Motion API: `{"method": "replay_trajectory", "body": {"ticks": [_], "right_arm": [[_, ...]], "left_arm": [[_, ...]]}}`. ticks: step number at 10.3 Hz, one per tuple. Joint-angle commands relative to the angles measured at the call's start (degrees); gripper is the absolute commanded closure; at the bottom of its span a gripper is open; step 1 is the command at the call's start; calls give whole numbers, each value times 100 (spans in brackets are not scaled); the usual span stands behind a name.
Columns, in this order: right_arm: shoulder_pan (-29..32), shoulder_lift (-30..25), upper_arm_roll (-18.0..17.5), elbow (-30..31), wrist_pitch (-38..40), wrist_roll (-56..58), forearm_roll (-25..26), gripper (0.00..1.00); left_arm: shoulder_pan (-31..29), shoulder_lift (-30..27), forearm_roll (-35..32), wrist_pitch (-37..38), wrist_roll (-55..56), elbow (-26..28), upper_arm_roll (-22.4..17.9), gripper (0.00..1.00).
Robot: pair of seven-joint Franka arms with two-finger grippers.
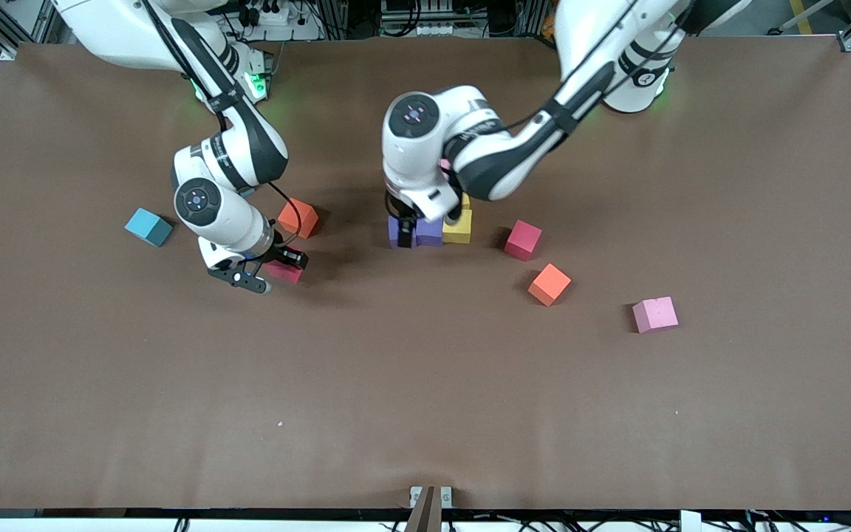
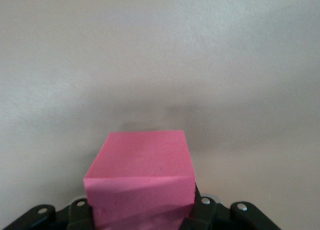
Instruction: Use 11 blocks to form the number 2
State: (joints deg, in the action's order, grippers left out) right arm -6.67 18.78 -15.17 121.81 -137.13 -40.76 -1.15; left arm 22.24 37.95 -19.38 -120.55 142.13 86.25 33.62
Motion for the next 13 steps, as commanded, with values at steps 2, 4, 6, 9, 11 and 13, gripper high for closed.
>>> {"method": "replay_trajectory", "body": {"ticks": [2,4,6,9,11,13], "right_arm": [[-465,440,-4,-797,108,7,-34,56],[-913,914,135,-1534,169,15,-69,56],[-1668,1301,321,-2377,806,-168,0,56],[-2732,1881,987,-3110,943,14,45,57],[-3094,2076,1235,-3146,907,523,36,58],[-3191,2164,1235,-3146,907,551,36,59]], "left_arm": [[-798,-315,154,786,-1315,129,74,0],[-1394,-481,154,1138,-2211,155,74,0],[-1984,-648,189,1402,-3326,155,109,0],[-2565,-588,415,1403,-4419,295,118,0],[-2994,-788,470,1403,-4736,689,144,0],[-3723,-947,479,1333,-4949,1146,721,0]]}}
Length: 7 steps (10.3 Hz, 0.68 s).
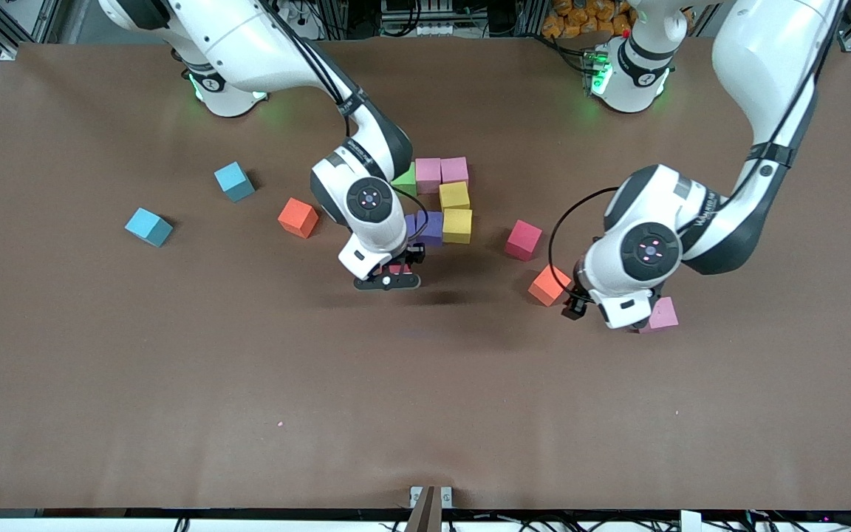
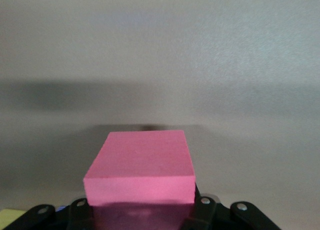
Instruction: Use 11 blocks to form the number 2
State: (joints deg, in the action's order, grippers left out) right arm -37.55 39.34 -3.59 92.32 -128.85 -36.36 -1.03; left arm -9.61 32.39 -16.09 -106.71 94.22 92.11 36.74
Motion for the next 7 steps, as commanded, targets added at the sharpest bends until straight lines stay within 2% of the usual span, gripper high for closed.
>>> {"method": "replay_trajectory", "body": {"ticks": [1,2,4,7], "right_arm": [[-112,135,69,-196,71,59,15,61],[-147,153,69,-196,10,33,-20,62],[-243,214,69,-196,-35,24,-38,63],[-314,328,69,-179,-96,24,-38,63]], "left_arm": [[-881,-418,150,-261,-80,911,787,0],[-1189,-575,150,-672,165,1384,1121,0],[-1254,-813,141,-1490,623,2168,1256,0],[-843,-761,71,-2159,1561,2636,1265,0]]}}
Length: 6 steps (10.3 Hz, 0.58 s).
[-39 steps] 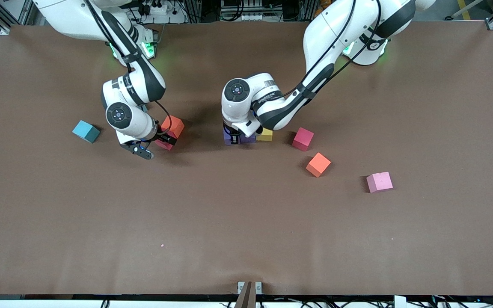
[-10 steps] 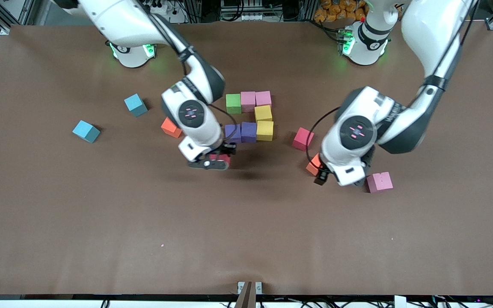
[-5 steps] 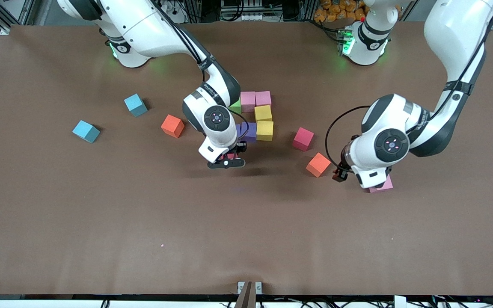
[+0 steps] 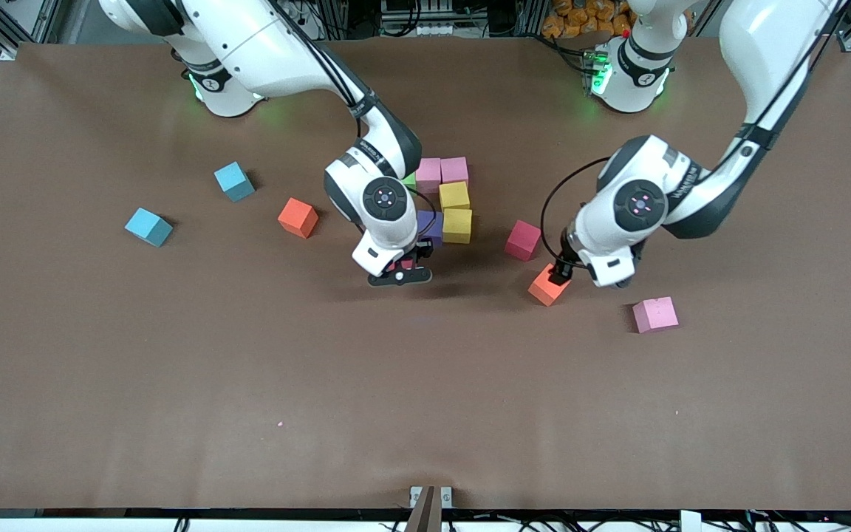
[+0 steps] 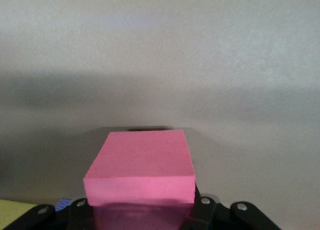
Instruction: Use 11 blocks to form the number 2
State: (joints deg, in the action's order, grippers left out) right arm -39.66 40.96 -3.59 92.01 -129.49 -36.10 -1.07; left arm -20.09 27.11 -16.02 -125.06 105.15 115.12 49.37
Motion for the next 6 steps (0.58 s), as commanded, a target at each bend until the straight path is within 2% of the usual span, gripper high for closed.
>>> {"method": "replay_trajectory", "body": {"ticks": [1,6], "right_arm": [[-120,192,69,-131,-207,-89,-51,63],[-121,193,69,-131,-174,-55,-7,63]], "left_arm": [[295,-154,-6,-360,619,370,-6,0],[427,137,-112,-598,708,467,-15,0]]}}
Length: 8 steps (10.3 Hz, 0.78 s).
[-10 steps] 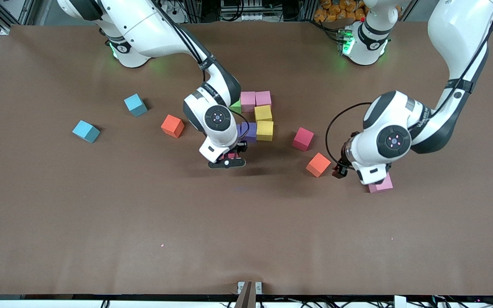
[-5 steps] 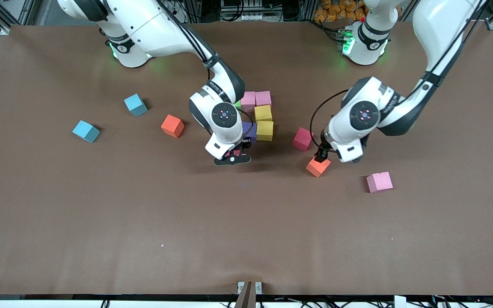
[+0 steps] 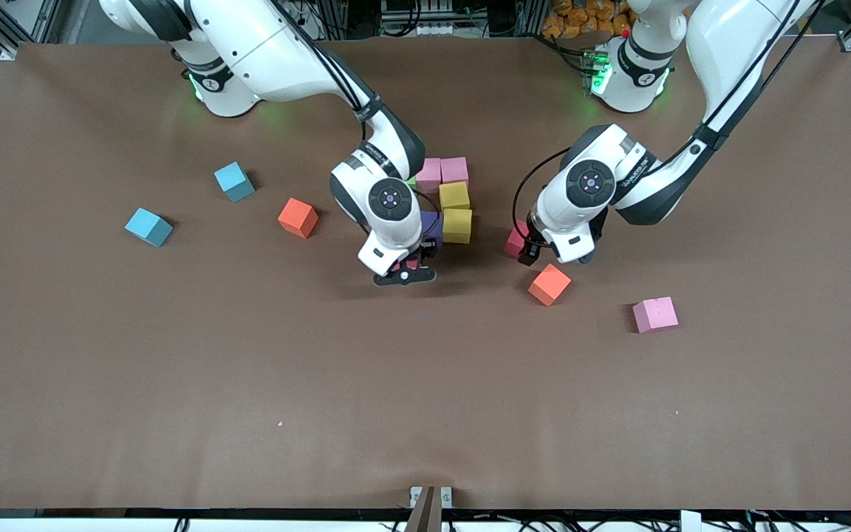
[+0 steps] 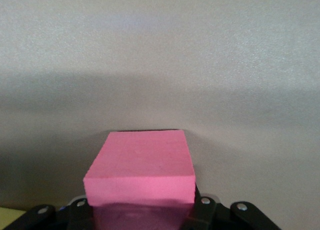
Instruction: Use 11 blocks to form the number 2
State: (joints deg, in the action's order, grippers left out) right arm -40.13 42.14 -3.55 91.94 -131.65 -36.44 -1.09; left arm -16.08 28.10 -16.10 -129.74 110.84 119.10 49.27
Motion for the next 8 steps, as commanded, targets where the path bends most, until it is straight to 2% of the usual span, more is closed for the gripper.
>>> {"method": "replay_trajectory", "body": {"ticks": [1,5,8], "right_arm": [[-65,57,74,-124,60,5,4,63],[-56,22,74,-123,157,40,12,64],[-56,22,74,-115,200,66,12,64]], "left_arm": [[70,38,-104,-270,139,139,-22,0],[79,406,-875,-597,568,183,-40,0],[88,460,-921,-588,596,218,-49,0]]}}
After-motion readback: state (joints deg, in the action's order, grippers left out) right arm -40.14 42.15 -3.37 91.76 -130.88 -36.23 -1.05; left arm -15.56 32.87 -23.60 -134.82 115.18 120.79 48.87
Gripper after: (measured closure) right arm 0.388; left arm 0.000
